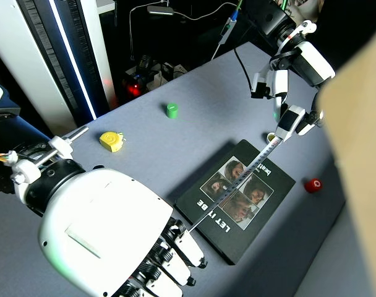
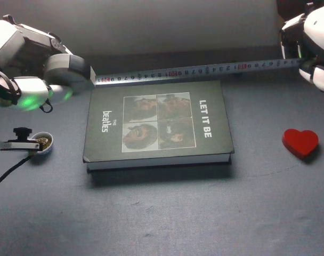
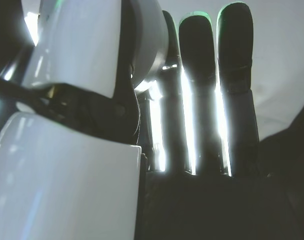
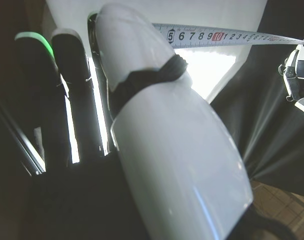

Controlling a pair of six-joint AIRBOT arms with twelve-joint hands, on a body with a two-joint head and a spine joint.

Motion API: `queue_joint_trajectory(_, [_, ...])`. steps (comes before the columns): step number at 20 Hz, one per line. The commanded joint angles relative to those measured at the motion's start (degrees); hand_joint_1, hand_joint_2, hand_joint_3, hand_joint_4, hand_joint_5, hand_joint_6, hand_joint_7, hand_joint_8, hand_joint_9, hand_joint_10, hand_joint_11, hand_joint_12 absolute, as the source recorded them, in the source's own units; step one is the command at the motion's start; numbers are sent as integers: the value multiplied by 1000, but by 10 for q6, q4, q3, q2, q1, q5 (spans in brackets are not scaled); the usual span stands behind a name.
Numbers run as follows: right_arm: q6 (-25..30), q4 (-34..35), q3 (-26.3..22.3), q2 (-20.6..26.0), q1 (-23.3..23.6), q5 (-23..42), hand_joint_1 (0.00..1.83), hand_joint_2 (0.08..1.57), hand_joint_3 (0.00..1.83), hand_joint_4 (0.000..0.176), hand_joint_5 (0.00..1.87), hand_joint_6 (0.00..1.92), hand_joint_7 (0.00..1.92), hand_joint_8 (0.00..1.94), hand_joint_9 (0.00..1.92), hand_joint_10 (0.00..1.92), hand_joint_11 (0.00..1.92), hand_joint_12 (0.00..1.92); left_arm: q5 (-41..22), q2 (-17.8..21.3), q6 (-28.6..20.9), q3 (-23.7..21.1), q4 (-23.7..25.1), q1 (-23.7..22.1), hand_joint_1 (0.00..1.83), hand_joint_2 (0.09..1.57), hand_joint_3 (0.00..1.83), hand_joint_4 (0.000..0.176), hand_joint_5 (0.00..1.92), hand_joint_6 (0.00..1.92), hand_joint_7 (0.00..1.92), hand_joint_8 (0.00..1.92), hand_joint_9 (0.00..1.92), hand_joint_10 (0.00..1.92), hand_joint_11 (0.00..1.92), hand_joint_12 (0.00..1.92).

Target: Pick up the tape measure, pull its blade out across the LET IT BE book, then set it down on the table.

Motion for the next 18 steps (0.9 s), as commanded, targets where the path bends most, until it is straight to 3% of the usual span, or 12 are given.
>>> queue_joint_trajectory(1, [-5, -33, -2, 3, 1, -50, 1343, 1207, 2, 0, 682, 1276, 874, 1185, 732, 1505, 661, 1510, -72, 6, -1, 2, 15, -4, 1386, 1077, 0, 0, 1061, 637, 1127, 827, 902, 1229, 833, 1078])
queue_joint_trajectory(2, [-5, -33, -4, 3, 0, -48, 1024, 1233, 0, 0, 538, 744, 700, 747, 560, 823, 398, 1385, -70, 6, -2, 2, 15, -4, 1386, 1077, 0, 0, 1061, 637, 1127, 826, 902, 1229, 839, 1078])
queue_joint_trajectory(3, [-5, -33, -4, 3, -1, -48, 893, 1217, 0, 0, 591, 175, 718, 186, 575, 439, 291, 1280, -69, 7, -2, 2, 15, -4, 1386, 1077, 0, 0, 1062, 636, 1127, 828, 902, 1226, 841, 1077])
queue_joint_trajectory(4, [-4, -33, -6, 2, -4, -48, 742, 1182, 0, 0, 534, 19, 631, 16, 535, 174, 162, 1227, -69, 7, -2, 1, 15, -4, 1386, 1076, 0, 0, 1061, 640, 1130, 828, 903, 1218, 842, 1074])
queue_joint_trajectory(5, [-4, -33, -7, 1, -5, -48, 613, 1152, 0, 0, 431, 3, 517, 2, 458, 73, 73, 1204, -68, 7, -2, 1, 15, -4, 1386, 1076, 0, 0, 1061, 639, 1131, 830, 903, 1217, 842, 1073])
queue_joint_trajectory(7, [-4, -34, -11, -2, -8, -48, 325, 1101, 0, 0, 219, 0, 287, 0, 258, 4, 2, 1013, -67, 7, -2, 0, 15, -4, 1386, 1076, 0, 0, 1069, 626, 1124, 841, 901, 1219, 841, 1071])
queue_joint_trajectory(9, [-3, -47, -21, -4, -14, -49, 38, 1076, 0, 0, 43, 0, 109, 1, 95, 1, 0, 620, -67, 6, -2, 2, 15, -4, 1386, 1078, 0, 0, 1062, 624, 1126, 836, 901, 1226, 841, 1070])
queue_joint_trajectory(11, [2, -63, -41, -5, -19, -54, 1, 1017, 0, 0, 1, 0, 11, 3, 6, 0, 0, 296, -63, 4, -2, 7, 15, -2, 1386, 1078, 0, 0, 1060, 627, 1127, 834, 901, 1226, 839, 1068])
queue_joint_trajectory(18, [62, -140, -125, -1, -30, -61, 0, 956, 0, 0, 0, 0, 0, 0, 0, 0, 0, 168, 1, -3, -2, 44, 31, 7, 1385, 1079, 0, 0, 1059, 624, 1120, 847, 900, 1230, 831, 1068])
